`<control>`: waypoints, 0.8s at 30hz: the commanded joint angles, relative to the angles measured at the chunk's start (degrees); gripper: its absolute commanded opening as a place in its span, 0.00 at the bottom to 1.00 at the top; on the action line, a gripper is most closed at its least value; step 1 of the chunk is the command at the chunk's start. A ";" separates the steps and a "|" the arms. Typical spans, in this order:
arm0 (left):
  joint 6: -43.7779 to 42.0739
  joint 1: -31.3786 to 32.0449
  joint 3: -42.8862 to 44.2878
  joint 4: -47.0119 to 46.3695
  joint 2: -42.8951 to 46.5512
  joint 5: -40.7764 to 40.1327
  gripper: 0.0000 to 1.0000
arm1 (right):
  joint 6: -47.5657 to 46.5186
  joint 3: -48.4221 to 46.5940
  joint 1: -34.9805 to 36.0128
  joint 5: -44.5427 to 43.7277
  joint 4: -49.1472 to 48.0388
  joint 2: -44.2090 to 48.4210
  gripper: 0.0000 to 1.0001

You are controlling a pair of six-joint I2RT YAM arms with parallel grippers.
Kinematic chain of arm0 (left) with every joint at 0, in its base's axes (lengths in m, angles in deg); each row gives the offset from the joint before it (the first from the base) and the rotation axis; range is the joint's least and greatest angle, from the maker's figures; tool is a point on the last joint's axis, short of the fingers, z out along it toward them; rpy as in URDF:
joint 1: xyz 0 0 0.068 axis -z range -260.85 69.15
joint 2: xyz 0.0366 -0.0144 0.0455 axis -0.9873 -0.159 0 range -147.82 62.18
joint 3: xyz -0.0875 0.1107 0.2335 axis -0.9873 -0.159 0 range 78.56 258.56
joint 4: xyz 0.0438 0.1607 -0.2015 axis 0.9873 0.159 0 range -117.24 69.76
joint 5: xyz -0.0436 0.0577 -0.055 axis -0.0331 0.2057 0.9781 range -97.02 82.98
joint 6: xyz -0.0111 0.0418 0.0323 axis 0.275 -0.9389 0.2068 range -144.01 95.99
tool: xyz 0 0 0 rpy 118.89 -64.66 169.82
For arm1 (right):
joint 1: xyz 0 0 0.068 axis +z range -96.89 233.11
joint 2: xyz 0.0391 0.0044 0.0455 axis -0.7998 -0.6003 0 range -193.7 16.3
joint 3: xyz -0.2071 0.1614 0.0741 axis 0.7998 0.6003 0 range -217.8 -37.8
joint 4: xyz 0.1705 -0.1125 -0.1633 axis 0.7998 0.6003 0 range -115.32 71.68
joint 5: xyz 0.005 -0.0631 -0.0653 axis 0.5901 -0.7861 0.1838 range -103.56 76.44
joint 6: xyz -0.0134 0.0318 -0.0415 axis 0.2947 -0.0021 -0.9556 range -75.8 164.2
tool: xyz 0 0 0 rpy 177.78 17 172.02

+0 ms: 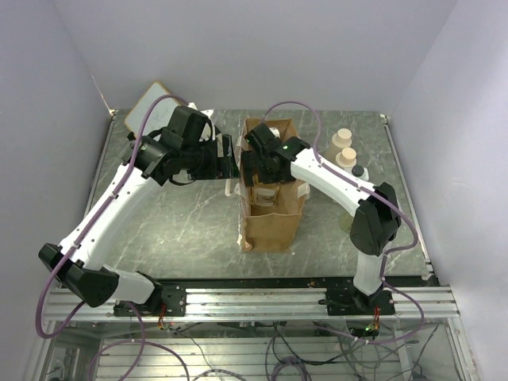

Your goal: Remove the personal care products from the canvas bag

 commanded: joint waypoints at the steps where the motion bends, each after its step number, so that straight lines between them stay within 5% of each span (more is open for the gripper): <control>1: -2.07 -0.85 2.86 -0.27 -1.11 -1.10 0.87 | -0.37 -1.97 0.15 -1.52 2.63 -4.20 1.00; 12: -1.70 -1.26 3.15 -0.25 0.28 -1.98 0.88 | -3.67 -0.12 -0.16 -0.09 3.30 -5.87 1.00; 24: 3.36 -1.46 -4.45 -3.73 4.93 -1.43 0.88 | -16.52 -11.55 -1.73 6.85 5.87 -1.16 1.00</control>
